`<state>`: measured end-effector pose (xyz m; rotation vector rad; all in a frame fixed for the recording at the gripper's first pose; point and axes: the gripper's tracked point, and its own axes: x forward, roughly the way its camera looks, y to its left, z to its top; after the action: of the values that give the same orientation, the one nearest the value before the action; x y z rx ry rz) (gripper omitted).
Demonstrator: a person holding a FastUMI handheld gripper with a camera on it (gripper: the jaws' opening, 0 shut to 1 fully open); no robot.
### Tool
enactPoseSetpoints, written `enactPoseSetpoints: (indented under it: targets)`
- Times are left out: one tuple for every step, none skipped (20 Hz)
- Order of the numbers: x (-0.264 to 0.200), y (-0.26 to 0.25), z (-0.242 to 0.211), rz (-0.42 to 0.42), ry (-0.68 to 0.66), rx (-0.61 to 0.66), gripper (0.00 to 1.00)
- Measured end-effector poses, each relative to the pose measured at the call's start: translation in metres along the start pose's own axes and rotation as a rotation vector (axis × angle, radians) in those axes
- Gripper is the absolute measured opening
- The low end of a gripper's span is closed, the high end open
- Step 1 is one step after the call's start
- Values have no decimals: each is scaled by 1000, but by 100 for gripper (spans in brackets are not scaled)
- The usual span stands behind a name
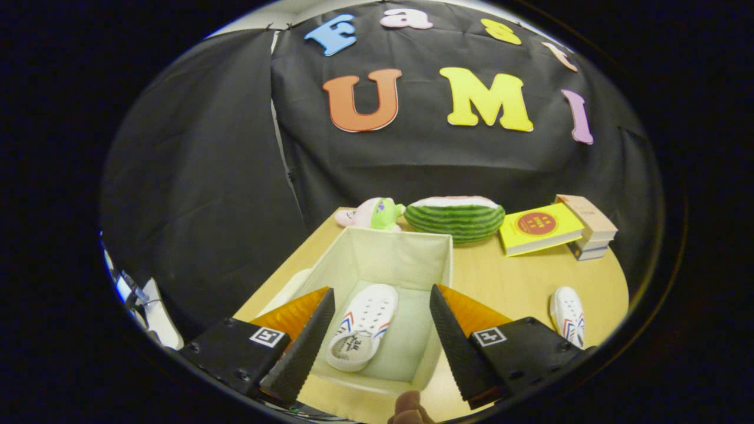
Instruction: Open the storage box then place both shoes into the box .Put the left shoe in first, then the right shoe, with the right side of both shoes facing outward in a uniform manner.
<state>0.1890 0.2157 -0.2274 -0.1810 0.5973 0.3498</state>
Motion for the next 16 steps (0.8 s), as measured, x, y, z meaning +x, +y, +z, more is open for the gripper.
enactPoseSetpoints:
  targets:
    - [-10, -8, -4, -6, 5, -5, 100]
    - [-20, -15, -8, 1, 10, -4, 100]
    - [-32, -26, -11, 0, 13, 0, 100]
    - [-40, -39, -13, -9, 13, -5, 100]
    - [-48, -57, -12, -29, 5, -21, 100]
    - [-56, -78, -12, -64, -3, -54, 100]
    - [-63, -95, -14, -82, 1, -84, 100]
    - [-68, -110, -17, -95, 9, -111, 100]
    - [-74, -126, -19, -112, 12, -127, 100]
    - [-78, -146, -22, -132, 17, -140, 100]
    - [-82, -163, -28, -150, 31, -140, 100]
    - [-84, -180, -34, -164, 47, -139, 100]
    - [-85, -195, -41, -175, 68, -142, 100]
    - [-85, -212, -46, -190, 80, -138, 100]
    - [-85, -229, -53, -210, 101, -138, 100]
    - [-82, -246, -63, -228, 129, -131, 100]
